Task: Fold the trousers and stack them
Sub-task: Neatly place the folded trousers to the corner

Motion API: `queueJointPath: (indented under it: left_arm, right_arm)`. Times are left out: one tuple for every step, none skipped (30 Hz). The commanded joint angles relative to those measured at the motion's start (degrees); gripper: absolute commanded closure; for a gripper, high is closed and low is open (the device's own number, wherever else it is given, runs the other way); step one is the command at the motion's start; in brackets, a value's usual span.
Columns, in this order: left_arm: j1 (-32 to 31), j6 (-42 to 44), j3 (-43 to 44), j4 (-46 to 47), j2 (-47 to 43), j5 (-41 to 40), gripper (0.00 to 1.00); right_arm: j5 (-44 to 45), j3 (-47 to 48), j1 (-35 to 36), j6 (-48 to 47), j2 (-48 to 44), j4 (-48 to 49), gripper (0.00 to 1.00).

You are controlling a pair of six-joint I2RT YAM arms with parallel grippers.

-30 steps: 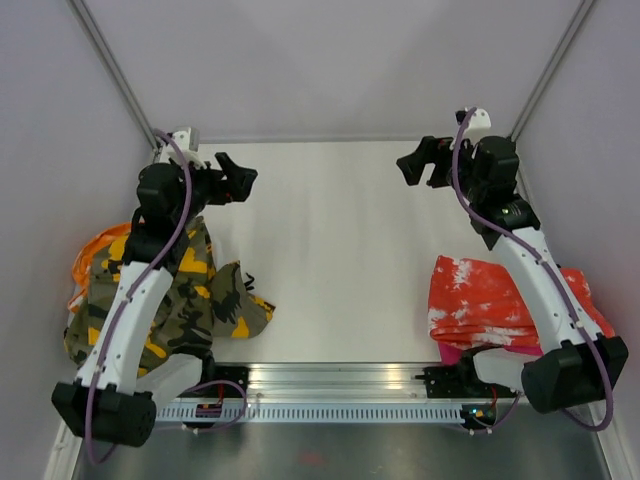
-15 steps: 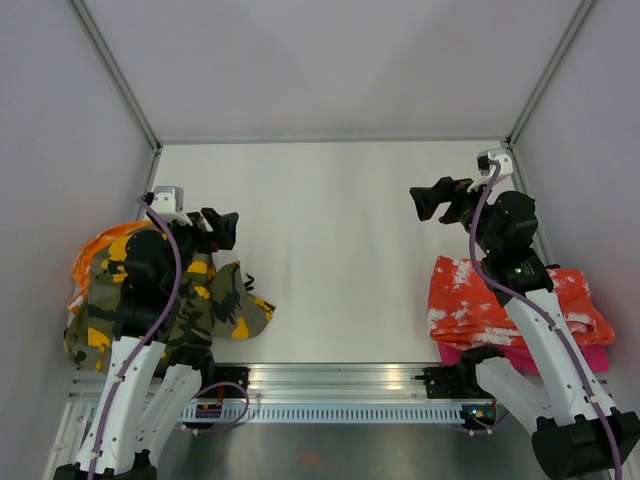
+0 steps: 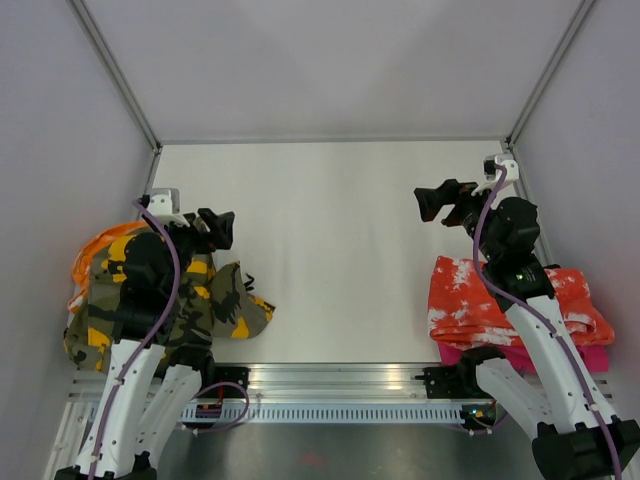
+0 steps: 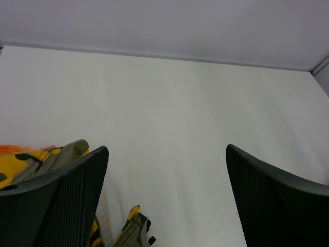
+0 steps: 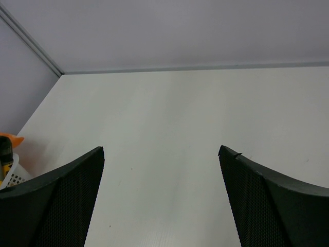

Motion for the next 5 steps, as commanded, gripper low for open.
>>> queueJointPath:
  left_arm:
    - [-0.1, -1.0, -0.4, 0.8, -0.5, -0.7, 0.00]
    - [-0.1, -1.1, -0.4, 0.7, -0.4, -0.6, 0.00]
    - [-0.1, -1.1, -0.3, 0.8, -0.4, -0.4, 0.00]
    - [-0.1, -1.1, -0.3, 0.7, 0.1, -0.4, 0.00]
    - [-0.1, -1.1, -0.2, 0.7, 0.2, -0.3, 0.00]
  right_arm:
    - [0.9, 0.2, -0.1, 1.2, 0.3, 1.2, 0.02]
    - [0.9, 0.1, -0.1, 1.4, 0.2, 1.1, 0.02]
    - [0.8, -0.1, -0.1, 1.5, 0.4, 1.0, 0.02]
    - [1.0, -0.2, -0.1, 1.5, 0.2, 1.0, 0.02]
    - [1.3, -0.3, -0.1, 1.6, 0.2, 1.0, 0.02]
